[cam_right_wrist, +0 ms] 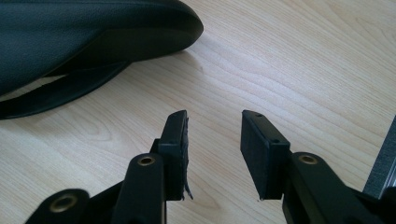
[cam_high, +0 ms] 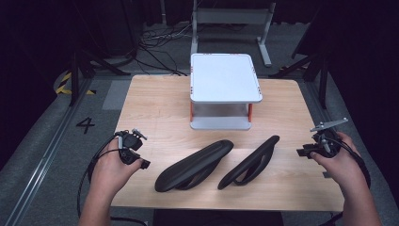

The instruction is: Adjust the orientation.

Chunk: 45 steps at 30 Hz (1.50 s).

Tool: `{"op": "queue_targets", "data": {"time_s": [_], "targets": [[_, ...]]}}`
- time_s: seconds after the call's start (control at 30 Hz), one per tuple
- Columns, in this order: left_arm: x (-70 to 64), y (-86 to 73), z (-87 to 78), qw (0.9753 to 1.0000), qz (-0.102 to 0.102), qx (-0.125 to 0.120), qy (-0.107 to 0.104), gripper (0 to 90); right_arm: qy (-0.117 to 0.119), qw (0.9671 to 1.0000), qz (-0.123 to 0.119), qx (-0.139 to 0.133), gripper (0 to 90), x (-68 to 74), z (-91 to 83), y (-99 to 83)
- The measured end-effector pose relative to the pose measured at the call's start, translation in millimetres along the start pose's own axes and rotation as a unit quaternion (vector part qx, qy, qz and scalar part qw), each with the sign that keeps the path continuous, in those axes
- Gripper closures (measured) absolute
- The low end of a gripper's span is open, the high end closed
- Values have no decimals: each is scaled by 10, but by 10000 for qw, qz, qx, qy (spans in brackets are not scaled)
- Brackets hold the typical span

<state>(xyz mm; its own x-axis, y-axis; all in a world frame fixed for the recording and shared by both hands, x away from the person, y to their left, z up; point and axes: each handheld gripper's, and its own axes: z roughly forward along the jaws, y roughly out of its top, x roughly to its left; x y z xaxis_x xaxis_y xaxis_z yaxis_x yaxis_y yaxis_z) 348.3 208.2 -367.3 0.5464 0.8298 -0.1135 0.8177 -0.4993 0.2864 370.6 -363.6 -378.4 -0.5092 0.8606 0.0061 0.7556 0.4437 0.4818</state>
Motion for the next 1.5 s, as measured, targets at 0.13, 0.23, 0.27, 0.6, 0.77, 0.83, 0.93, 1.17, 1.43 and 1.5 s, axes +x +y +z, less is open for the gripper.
{"op": "queue_targets", "data": {"time_s": [0.13,0.23,0.27,0.6,0.77,0.83,0.93,1.17,1.43,1.5], "targets": [[-99,45,-34,9996,207,-43,-187,556,34,9999,-98,-91,622,23,6,-41],[-164,76,-43,9993,342,-35,-157,553,11,9999,-89,-68,622,28,-4,-55],[-164,76,-43,9993,342,-35,-157,550,11,9999,-89,-68,622,28,-4,-55],[-589,190,-24,9929,1079,-156,-477,563,64,10000,30,39,606,38,31,-66],[-751,265,103,9914,1209,-62,-490,534,44,10000,82,17,562,39,65,-58],[-801,289,155,9909,1270,7,-450,505,23,10000,76,31,540,37,72,-57],[-888,315,202,9892,1379,-3,-491,428,1,10000,61,34,521,42,92,-53],[-1032,345,339,9868,1582,44,-350,265,10,10000,41,76,508,71,134,-47],[-1142,386,529,9823,1848,309,-53,305,36,10000,27,86,508,77,150,-51],[-1138,391,533,9819,1863,328,-4,365,65,9999,27,100,508,85,157,-52]]}}
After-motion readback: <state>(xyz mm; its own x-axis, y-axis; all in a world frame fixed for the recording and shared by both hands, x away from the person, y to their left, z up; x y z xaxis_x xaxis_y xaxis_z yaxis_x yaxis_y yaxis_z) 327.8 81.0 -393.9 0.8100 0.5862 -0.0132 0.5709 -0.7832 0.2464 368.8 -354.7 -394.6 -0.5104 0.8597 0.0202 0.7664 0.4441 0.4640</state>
